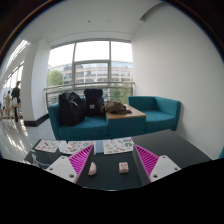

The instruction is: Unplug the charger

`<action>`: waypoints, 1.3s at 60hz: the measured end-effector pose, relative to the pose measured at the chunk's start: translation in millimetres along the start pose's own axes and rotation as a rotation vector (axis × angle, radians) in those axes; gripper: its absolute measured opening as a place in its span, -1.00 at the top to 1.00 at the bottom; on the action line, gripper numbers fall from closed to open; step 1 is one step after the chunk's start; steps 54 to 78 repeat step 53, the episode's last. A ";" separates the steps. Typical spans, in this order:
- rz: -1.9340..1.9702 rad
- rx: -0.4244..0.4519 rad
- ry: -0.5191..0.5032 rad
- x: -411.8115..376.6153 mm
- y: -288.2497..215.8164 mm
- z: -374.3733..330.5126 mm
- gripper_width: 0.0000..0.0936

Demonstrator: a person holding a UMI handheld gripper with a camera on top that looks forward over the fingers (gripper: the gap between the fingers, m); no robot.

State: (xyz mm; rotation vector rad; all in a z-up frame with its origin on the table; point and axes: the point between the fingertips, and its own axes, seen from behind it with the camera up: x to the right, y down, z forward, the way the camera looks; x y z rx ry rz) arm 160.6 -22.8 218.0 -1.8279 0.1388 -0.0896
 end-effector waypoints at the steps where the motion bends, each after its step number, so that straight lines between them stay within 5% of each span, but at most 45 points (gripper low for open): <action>1: 0.002 0.002 -0.001 -2.7 -2.1 -7.1 -0.66; 28: -0.019 -0.063 -0.093 -81.8 51.1 -118.1 -0.68; 78: -0.045 -0.100 -0.133 -105.6 75.0 -139.9 -0.69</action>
